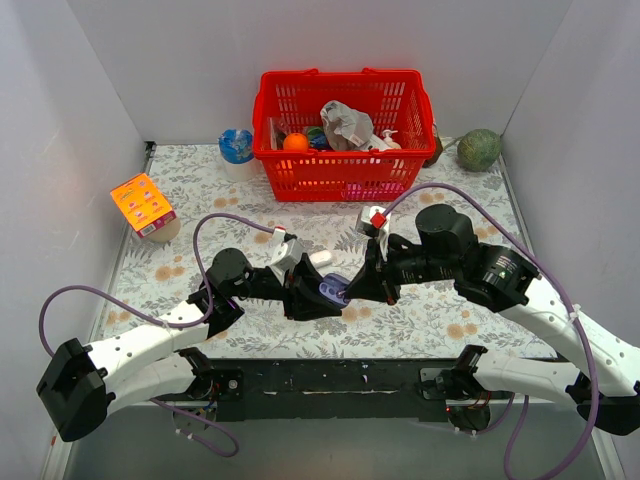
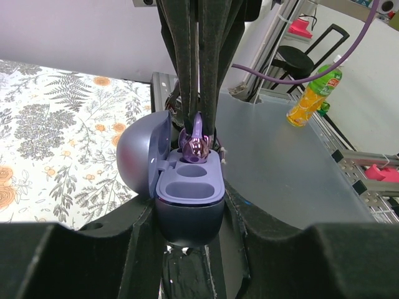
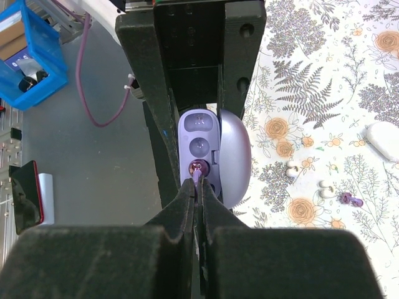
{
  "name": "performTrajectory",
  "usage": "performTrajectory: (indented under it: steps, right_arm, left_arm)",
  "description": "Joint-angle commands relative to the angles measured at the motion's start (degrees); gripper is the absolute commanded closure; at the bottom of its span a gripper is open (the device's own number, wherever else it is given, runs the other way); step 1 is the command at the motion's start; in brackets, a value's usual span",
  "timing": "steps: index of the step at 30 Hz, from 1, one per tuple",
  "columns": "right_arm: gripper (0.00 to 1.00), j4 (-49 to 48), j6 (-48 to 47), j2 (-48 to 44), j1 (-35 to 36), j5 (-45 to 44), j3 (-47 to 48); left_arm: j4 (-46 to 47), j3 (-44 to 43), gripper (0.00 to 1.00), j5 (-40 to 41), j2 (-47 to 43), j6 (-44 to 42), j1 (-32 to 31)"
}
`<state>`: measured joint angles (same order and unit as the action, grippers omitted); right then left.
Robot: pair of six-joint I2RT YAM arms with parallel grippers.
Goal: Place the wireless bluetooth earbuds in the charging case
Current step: Place the earbud in the charging case.
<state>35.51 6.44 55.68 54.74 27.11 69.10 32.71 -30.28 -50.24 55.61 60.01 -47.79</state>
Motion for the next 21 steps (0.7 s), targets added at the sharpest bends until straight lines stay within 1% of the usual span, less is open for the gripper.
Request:
performTrajectory:
  steps: [1, 13, 14, 16, 17, 19, 21]
  right_arm:
    - [0.99, -2.9, 1.12, -0.92, 0.37, 0.04, -0.63]
    - [0.99, -1.67, 1.91, -0.92, 0.98, -0.92, -0.72]
    - [0.91, -1.67, 2.0, -1.01, 0.98, -1.44, -0.63]
    - [0.81, -1.76, 2.44, -1.28, 0.98, -1.97, -0.37]
    - [0.74, -1.76, 2.53, -1.28, 1.07, -2.41, -0.02]
    - [0.67, -1.58, 2.7, -1.37, 0.98, -2.85, 0.42]
    - [0.64, -0.97, 2.62, -1.19, 0.98, -3.73, 1.12]
  left_arm:
    - [2.27, -1.27, 1.0, 1.9, -2.0, -0.16, 0.15]
    - [3.15, -1.18, 1.0, 3.57, -2.27, -0.6, 0.15]
    - [3.15, -1.18, 1.0, 3.57, -2.18, -0.59, 0.15]
    - [3.15, -0.83, 1.0, 3.57, -2.27, -0.6, 0.15]
    - [3.24, -0.66, 1.0, 3.74, -2.35, -0.59, 0.15]
    - [3.5, -0.31, 1.0, 3.92, -2.44, -0.51, 0.15]
    - [3.59, -0.13, 1.0, 4.01, -2.7, -0.42, 0.15]
